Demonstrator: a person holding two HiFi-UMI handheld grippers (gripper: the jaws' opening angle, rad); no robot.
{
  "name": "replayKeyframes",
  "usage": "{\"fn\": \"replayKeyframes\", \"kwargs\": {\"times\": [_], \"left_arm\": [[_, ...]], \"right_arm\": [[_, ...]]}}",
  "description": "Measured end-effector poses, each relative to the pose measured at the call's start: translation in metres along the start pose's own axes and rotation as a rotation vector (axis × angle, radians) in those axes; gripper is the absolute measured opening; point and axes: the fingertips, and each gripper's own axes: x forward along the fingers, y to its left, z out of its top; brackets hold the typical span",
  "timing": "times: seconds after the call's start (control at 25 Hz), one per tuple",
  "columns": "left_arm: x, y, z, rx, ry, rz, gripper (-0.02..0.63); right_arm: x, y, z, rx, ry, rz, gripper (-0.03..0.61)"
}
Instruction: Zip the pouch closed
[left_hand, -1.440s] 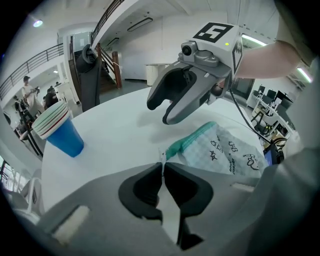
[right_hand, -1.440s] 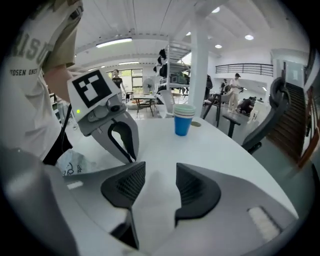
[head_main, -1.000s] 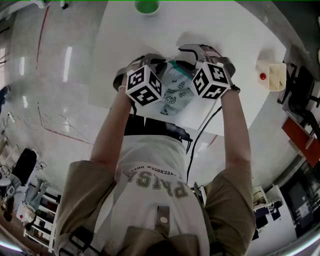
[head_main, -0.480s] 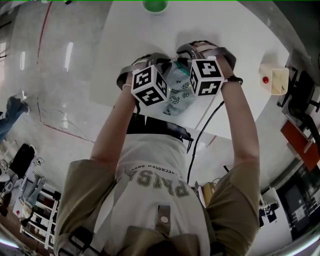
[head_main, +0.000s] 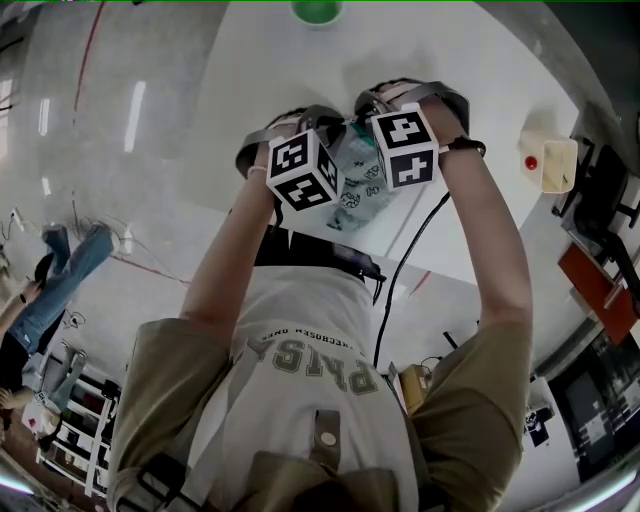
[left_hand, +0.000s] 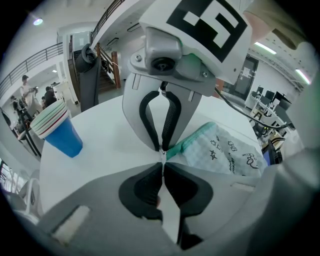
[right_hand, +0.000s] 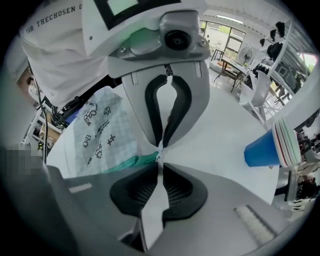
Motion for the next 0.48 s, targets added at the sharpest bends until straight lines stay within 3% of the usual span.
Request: {"fn": "replayKeyframes", "kwargs": {"times": [0.48], "left_arm": [[0.0002, -0.0004, 0.0008, -0.016, 0.030, -0.007, 0.025]], "right_arm": [[-0.0084, -0.0002, 0.0072, 0.172, -0.084, 0.061, 0.003]]}}
